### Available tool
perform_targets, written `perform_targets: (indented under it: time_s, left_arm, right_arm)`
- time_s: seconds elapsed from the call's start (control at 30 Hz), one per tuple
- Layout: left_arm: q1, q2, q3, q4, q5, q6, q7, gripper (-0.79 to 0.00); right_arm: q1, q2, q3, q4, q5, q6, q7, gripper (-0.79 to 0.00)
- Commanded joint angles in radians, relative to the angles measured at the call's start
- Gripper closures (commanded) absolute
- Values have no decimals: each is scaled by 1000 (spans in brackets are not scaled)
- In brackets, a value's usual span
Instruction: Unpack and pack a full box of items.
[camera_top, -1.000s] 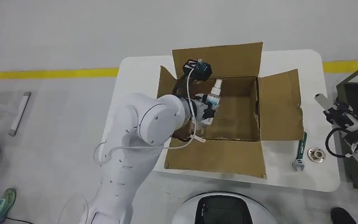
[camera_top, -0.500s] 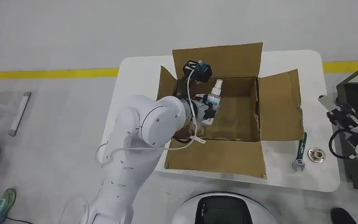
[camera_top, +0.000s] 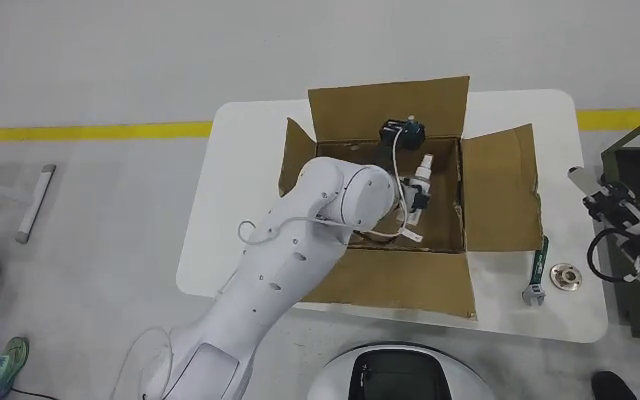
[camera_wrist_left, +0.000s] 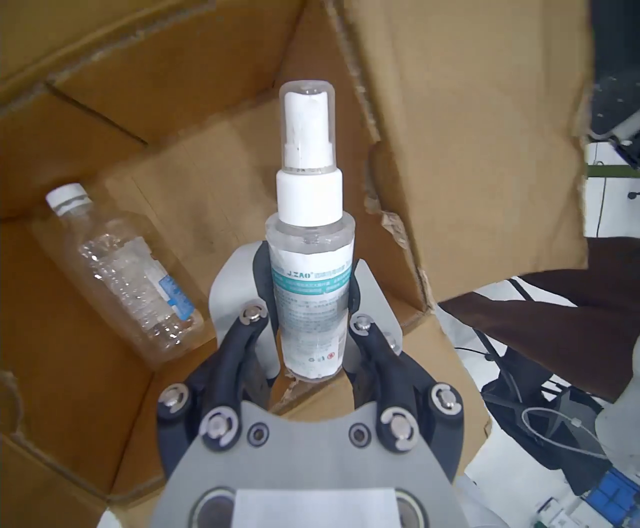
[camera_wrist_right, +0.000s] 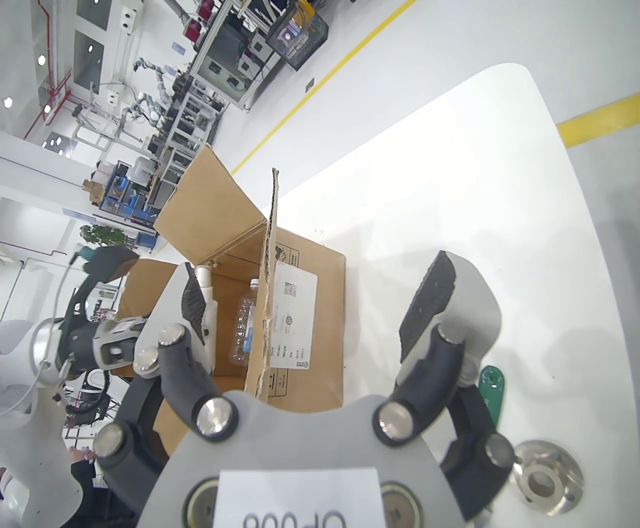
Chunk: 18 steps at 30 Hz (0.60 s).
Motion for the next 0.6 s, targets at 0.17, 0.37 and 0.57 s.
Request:
perform_targets:
  time_s: [0.17, 0.37, 0.57]
  left_arm:
    - [-3, -12, 15, 151, 25, 95, 28, 0]
    - [4, -18, 15, 212, 30, 132, 16, 0]
    - [-8, -25, 34, 246, 62, 132, -11, -785]
  right_arm:
    - [-8, -1, 4, -8, 1, 0, -9, -785]
    - [-17, -1, 5, -14, -12, -3, -12, -785]
    - [-48, 6, 21, -26, -188, 81, 30, -785]
